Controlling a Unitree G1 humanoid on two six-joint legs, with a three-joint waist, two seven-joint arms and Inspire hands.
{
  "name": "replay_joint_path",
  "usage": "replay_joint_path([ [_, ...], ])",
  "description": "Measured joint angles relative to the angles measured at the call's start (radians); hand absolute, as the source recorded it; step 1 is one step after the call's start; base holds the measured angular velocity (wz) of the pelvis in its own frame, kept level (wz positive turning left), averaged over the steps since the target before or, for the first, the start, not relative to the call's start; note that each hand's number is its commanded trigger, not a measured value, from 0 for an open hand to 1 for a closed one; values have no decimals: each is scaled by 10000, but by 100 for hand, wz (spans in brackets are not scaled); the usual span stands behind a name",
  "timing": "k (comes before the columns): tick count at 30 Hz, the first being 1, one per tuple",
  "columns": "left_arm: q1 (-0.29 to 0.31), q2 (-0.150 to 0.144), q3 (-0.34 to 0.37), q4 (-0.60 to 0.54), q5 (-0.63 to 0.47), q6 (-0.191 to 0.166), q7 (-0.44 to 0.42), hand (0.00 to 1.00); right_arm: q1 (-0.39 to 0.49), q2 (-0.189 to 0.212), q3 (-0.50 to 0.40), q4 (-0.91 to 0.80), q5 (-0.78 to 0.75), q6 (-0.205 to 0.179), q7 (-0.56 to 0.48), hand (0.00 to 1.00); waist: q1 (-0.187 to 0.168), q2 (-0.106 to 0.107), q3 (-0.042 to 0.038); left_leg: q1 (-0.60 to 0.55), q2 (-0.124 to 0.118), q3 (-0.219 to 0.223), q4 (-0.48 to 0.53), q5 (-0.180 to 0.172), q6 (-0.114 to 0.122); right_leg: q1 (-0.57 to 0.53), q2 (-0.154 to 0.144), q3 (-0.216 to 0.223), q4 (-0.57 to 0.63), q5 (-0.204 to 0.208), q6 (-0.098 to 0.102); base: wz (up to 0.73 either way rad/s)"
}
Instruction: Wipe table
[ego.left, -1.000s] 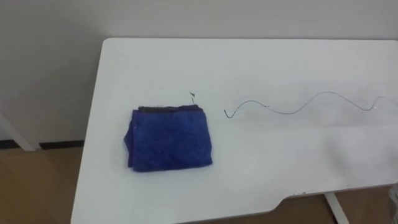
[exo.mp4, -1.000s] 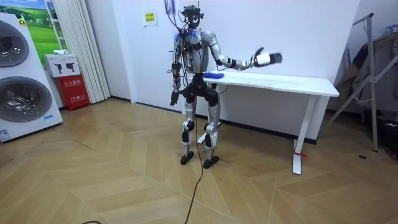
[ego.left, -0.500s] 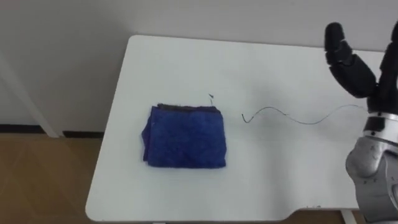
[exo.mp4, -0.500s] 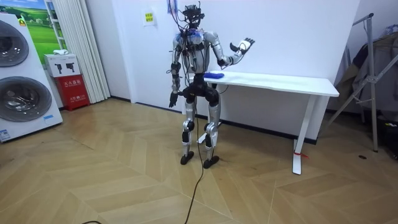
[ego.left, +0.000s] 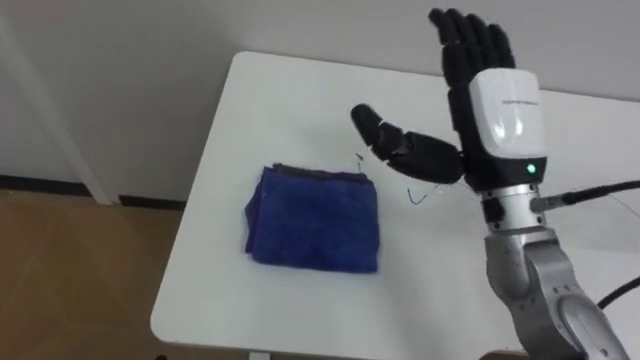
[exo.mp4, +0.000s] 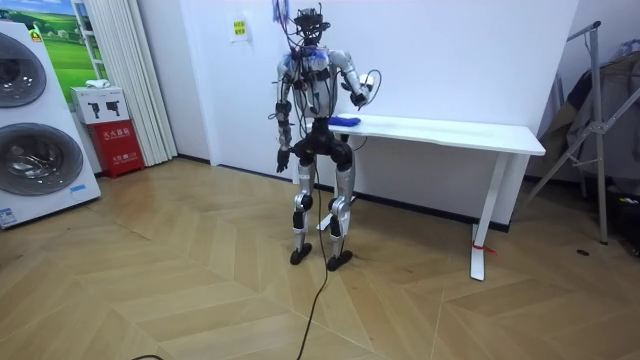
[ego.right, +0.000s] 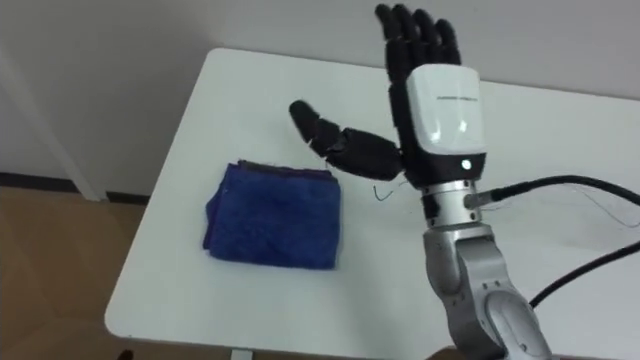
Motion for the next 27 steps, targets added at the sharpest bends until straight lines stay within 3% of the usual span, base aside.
replay_joint_path([
  [11, -79, 41, -231, 115, 255, 1, 55, 0, 106, 53, 1453, 468, -1393, 106, 883, 0, 282, -31, 13, -56, -6, -242, -12, 0, 0, 66, 12, -143, -184, 0, 0, 3],
  [15, -79, 38, -298, 83, 257, -1, 55, 0, 776, 172, 1729, 932, -1574, 81, 916, 0, 337, -26, 12, 37, 10, -577, -11, 0, 0, 209, 26, -260, -193, 0, 0, 13],
  [20, 26, 40, -284, 83, 313, -1, 84, 0, 1241, 219, 1747, 1362, -1794, -21, 964, 0, 286, 41, 13, 30, -51, -560, 36, 0, -1, 294, -17, -148, -314, 10, -14, -6],
  [22, 41, 34, -295, 82, 308, -2, 83, 0, 1251, 238, 1890, 1666, -1761, -92, 962, 0, 169, 27, 13, 2, -164, -475, 416, -2, -4, 532, -217, 135, -461, 12, -14, 5],
  [23, 103, 41, -416, 81, 310, -13, 73, 0, 1250, 271, 1972, 1955, -1709, -117, 970, 0, 120, -128, 69, -393, -346, -292, 1514, -35, -152, 767, -531, 597, -562, 28, -21, 25],
  [24, 23, 47, -699, 41, 342, -79, 23, 0, 1320, 338, 1964, 2163, -1641, -113, 973, 0, 84, -495, 146, -1259, -539, -229, 2177, -443, -628, 878, -969, 1451, -597, 24, -4, 47],
  [25, -137, 31, -899, 54, 415, -133, -13, 0, 1377, 271, 1858, 2225, -1631, -113, 947, 0, 45, -464, 120, -1735, -452, -273, 1778, -338, -640, 804, -1066, 1549, -515, 1, 34, 61],
  [26, -381, -10, -1146, 93, 700, -251, -83, 0, 1353, 194, 1625, 2640, -1674, -95, 949, 0, 215, -292, 74, -2224, -232, 115, 1499, 341, -145, 542, -1174, 1545, -217, -249, 434, 29],
  [27, -348, -18, -1124, 82, 869, -251, -114, 0, 1361, 346, 1536, 2980, -1901, -34, 994, 0, 509, -300, 46, -2043, -298, 348, 1421, 383, -98, 535, -1263, 1104, -141, -331, 627, 0],
])
